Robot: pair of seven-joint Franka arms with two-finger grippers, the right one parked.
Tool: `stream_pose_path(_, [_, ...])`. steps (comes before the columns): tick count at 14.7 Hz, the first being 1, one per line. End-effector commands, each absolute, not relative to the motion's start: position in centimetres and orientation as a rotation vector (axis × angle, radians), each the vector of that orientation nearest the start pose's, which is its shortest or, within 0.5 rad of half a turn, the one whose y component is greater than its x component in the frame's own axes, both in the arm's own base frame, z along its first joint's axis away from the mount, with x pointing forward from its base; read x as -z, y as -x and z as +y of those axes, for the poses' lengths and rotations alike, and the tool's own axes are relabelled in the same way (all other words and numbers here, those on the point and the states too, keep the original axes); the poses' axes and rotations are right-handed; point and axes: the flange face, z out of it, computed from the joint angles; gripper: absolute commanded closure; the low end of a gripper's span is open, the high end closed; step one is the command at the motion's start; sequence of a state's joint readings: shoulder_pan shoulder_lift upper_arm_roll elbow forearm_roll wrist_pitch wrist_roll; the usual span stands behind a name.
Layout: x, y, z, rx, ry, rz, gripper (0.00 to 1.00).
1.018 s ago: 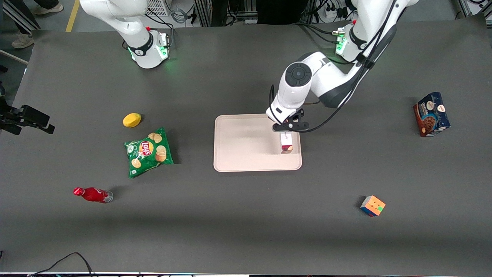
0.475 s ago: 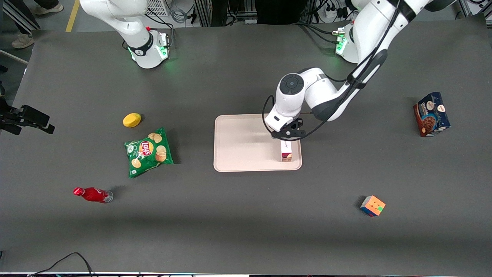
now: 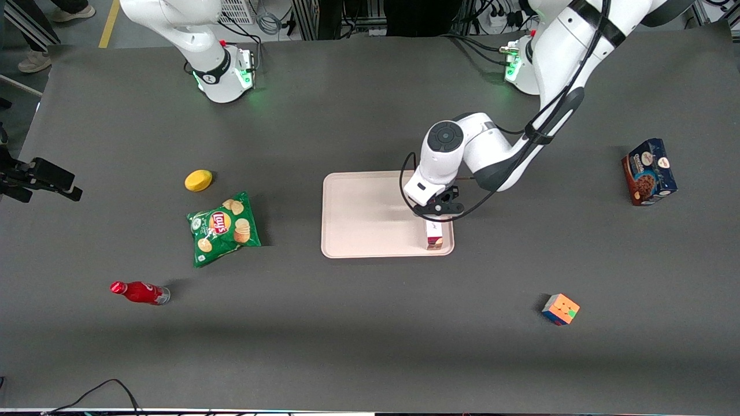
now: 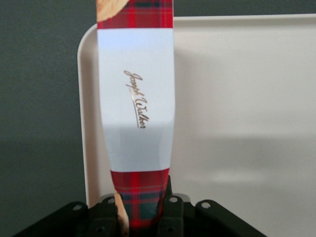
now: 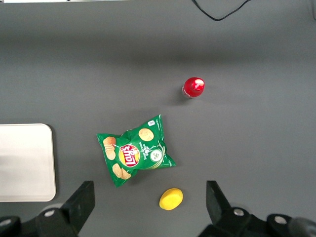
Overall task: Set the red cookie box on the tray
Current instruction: 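Lower the red box onto the tray and open the left gripper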
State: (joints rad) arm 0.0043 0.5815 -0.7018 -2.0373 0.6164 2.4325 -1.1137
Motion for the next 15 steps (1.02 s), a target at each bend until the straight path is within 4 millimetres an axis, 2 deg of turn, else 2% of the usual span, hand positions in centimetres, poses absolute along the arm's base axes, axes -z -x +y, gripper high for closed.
stream_pose_path(1, [-21.4, -46.3, -37.9, 0.083, 3.134, -0.037, 0.59])
stream_pose_path(3, [-21.1, -46.7, -37.5, 0.082, 3.130, -0.051, 0.13])
stream_pose_path(4, [-20.9, -46.8, -37.3, 0.084, 3.125, -0.053, 0.01])
stream_pose_path(8, [-21.0, -46.9, -37.2, 0.102, 3.119, -0.032, 0.00])
stream_pose_path(10, [-21.6, -47.3, -36.9, 0.119, 3.110, -0.027, 0.00])
stream_pose_path(11, [-23.2, -48.1, -36.8, 0.161, 3.105, -0.028, 0.00])
stream_pose_path(13, [-26.6, -48.6, -37.1, 0.217, 3.049, 0.038, 0.00])
stream_pose_path(15, [-31.4, -48.4, -38.7, 0.235, 2.978, 0.260, 0.00])
